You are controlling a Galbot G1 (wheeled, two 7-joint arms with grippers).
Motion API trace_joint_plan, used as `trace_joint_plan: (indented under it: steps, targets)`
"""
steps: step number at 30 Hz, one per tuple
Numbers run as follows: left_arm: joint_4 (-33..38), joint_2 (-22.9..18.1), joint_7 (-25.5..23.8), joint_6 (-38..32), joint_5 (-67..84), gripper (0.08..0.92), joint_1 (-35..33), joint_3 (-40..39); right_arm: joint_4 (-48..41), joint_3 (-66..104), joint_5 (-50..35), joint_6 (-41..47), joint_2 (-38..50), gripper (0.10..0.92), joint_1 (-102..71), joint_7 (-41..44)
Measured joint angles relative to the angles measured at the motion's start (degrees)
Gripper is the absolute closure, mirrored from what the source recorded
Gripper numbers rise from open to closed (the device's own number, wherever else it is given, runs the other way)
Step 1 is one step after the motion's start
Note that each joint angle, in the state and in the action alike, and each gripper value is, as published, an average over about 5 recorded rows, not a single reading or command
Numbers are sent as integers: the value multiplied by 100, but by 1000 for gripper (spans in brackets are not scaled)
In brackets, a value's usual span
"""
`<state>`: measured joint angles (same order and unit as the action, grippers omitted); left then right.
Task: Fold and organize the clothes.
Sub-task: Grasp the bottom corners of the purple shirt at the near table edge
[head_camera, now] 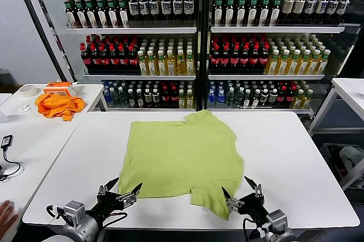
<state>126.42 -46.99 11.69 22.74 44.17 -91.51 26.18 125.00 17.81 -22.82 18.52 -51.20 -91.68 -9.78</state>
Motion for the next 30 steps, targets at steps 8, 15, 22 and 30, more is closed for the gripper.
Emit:
trace_joint_plan:
  steps: [8,15,22,30]
  targets:
    - [-297,27,356,274,50,177,5,43,9,-81,-36,-28,-55,203,-109,-117]
    - [-583,-37,575,425,20,177,37,-20,-42,-193,-78,-32,-129,203,-111,-204]
    - [-788,-55,636,395,15,177,104,-36,-143,-350,-139,-31,-204,203,-34,-300]
    - [-855,-95,654,326,-5,177,132,-50,-267,-526,-207,-29,-318,203,99,-401]
